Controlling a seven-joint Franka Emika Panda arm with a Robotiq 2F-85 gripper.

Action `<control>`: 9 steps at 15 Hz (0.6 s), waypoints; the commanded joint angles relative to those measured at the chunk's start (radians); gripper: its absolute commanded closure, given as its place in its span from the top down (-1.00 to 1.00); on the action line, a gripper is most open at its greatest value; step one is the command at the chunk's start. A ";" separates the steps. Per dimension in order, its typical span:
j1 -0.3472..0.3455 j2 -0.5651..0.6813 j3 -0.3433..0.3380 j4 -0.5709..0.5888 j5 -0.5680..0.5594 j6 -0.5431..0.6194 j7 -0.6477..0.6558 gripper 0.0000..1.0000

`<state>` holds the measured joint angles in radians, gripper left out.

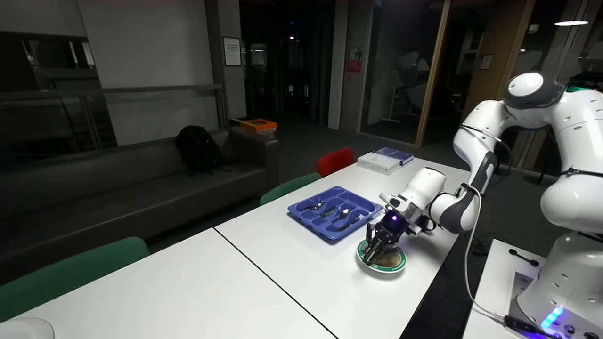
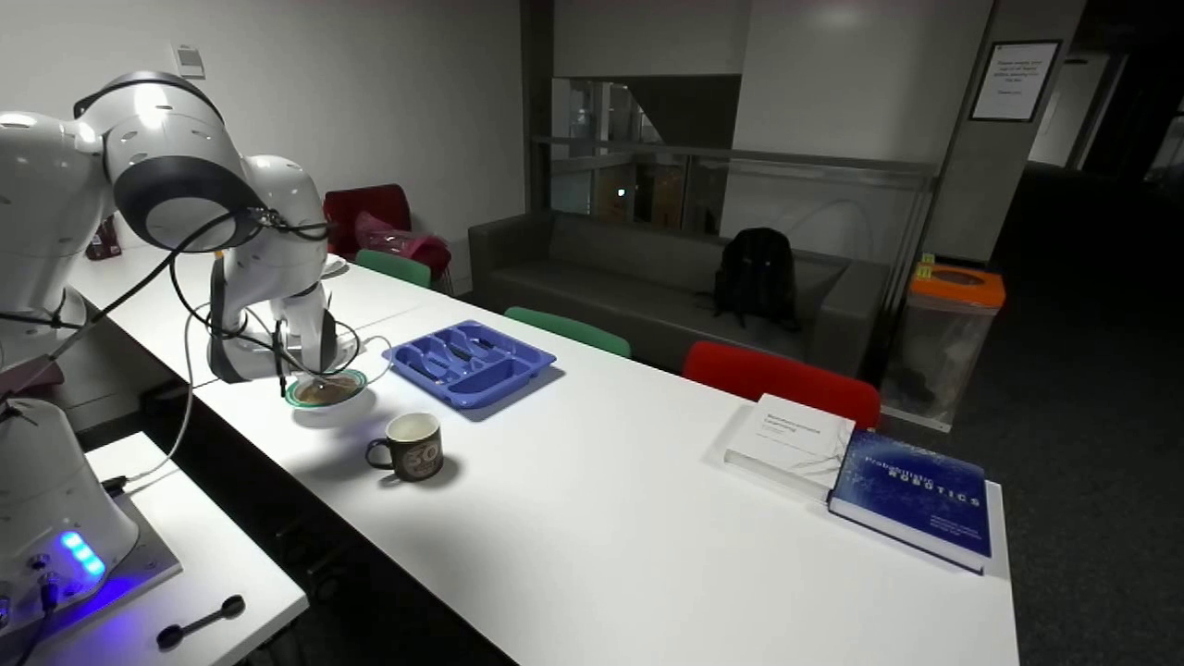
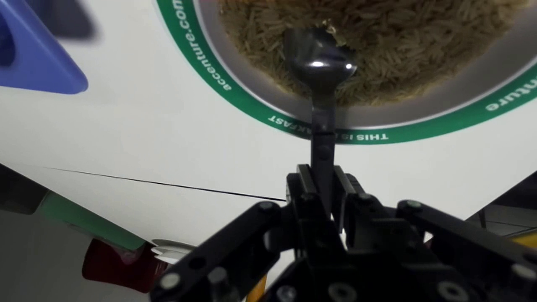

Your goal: Pick up a silver spoon from the blue tray, use the spoon to scoop up some contents from the bowl, place the contents back in the bowl, put the silver spoon back on the blue tray

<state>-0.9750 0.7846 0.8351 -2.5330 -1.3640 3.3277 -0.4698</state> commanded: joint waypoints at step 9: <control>-0.050 0.013 0.200 0.013 0.204 -0.360 -0.040 -0.93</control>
<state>-0.9797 0.7845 0.9591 -2.5190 -1.2391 3.0728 -0.4687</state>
